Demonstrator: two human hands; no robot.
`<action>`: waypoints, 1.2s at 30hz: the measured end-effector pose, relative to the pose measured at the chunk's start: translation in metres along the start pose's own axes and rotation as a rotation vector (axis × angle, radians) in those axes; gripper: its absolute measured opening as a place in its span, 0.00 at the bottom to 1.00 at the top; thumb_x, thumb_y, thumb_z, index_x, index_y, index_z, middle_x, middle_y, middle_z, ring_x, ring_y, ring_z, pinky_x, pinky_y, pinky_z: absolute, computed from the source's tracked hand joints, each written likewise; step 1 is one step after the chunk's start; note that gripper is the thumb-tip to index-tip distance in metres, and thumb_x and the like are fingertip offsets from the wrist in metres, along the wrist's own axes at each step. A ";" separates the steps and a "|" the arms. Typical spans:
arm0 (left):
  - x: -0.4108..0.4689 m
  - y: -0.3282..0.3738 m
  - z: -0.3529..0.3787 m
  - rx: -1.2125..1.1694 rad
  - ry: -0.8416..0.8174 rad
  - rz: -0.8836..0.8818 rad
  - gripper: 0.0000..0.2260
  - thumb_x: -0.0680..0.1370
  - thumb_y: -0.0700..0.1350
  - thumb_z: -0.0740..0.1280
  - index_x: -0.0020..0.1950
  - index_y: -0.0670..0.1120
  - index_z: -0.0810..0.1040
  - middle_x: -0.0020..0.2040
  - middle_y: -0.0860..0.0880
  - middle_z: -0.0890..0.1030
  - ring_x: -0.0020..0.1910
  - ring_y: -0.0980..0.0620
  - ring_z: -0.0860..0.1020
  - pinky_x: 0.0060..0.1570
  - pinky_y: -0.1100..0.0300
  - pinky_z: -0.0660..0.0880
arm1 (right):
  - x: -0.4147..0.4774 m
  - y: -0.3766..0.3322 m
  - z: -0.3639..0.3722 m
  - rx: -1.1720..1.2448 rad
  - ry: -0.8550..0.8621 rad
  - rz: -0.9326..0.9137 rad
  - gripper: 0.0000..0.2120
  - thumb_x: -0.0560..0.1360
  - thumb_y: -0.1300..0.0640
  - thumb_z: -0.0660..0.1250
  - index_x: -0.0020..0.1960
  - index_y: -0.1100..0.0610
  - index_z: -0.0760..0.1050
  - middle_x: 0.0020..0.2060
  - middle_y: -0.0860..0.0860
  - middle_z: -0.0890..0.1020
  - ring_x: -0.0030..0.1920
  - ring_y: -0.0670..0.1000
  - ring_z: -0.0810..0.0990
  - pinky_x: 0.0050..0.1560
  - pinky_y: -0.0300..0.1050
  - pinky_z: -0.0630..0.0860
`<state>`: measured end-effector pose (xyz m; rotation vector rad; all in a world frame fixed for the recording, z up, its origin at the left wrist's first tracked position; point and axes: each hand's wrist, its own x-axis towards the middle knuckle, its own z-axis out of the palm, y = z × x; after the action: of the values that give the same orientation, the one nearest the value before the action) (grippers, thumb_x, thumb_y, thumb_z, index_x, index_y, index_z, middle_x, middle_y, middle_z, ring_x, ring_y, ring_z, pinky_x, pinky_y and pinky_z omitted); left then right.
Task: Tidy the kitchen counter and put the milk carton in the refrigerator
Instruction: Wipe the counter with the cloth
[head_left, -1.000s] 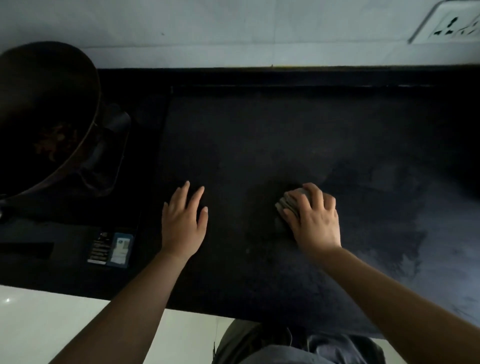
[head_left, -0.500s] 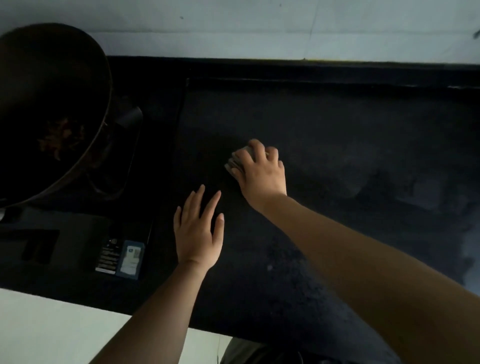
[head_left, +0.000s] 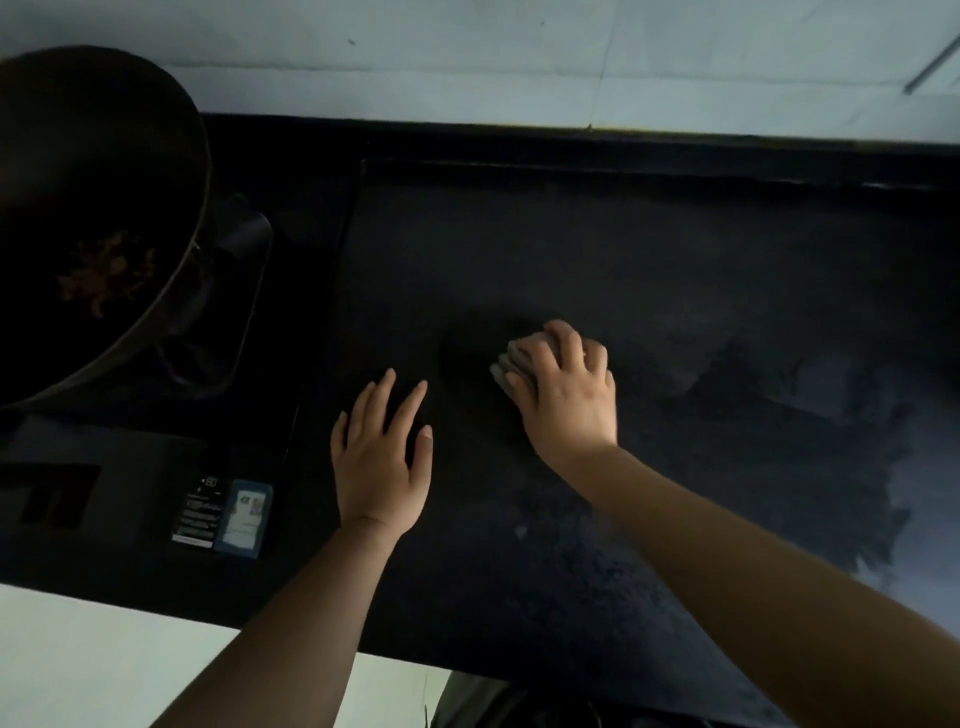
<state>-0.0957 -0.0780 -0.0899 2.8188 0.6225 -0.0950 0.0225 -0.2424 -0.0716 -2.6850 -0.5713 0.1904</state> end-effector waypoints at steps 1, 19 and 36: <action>0.000 0.000 0.000 0.004 0.000 0.004 0.22 0.78 0.56 0.49 0.72 0.57 0.62 0.76 0.49 0.60 0.75 0.49 0.56 0.71 0.44 0.54 | 0.003 -0.005 0.001 0.011 0.002 0.057 0.17 0.77 0.47 0.59 0.63 0.51 0.69 0.68 0.54 0.65 0.62 0.61 0.65 0.55 0.57 0.70; -0.137 0.023 0.015 -0.049 -0.069 0.037 0.21 0.78 0.55 0.52 0.72 0.58 0.63 0.76 0.50 0.60 0.75 0.50 0.56 0.69 0.40 0.54 | -0.101 0.057 -0.023 0.016 0.038 -0.030 0.17 0.75 0.45 0.58 0.59 0.51 0.72 0.65 0.54 0.70 0.57 0.61 0.69 0.49 0.57 0.73; -0.137 0.027 0.018 -0.061 -0.066 0.019 0.21 0.79 0.54 0.50 0.73 0.58 0.60 0.76 0.49 0.59 0.75 0.49 0.53 0.69 0.38 0.53 | -0.140 0.038 -0.012 -0.046 -0.048 -0.194 0.17 0.74 0.45 0.56 0.60 0.51 0.70 0.62 0.54 0.72 0.57 0.60 0.72 0.48 0.56 0.76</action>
<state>-0.2087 -0.1620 -0.0845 2.7498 0.5734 -0.1620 -0.0877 -0.3370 -0.0686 -2.6547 -0.8553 0.1905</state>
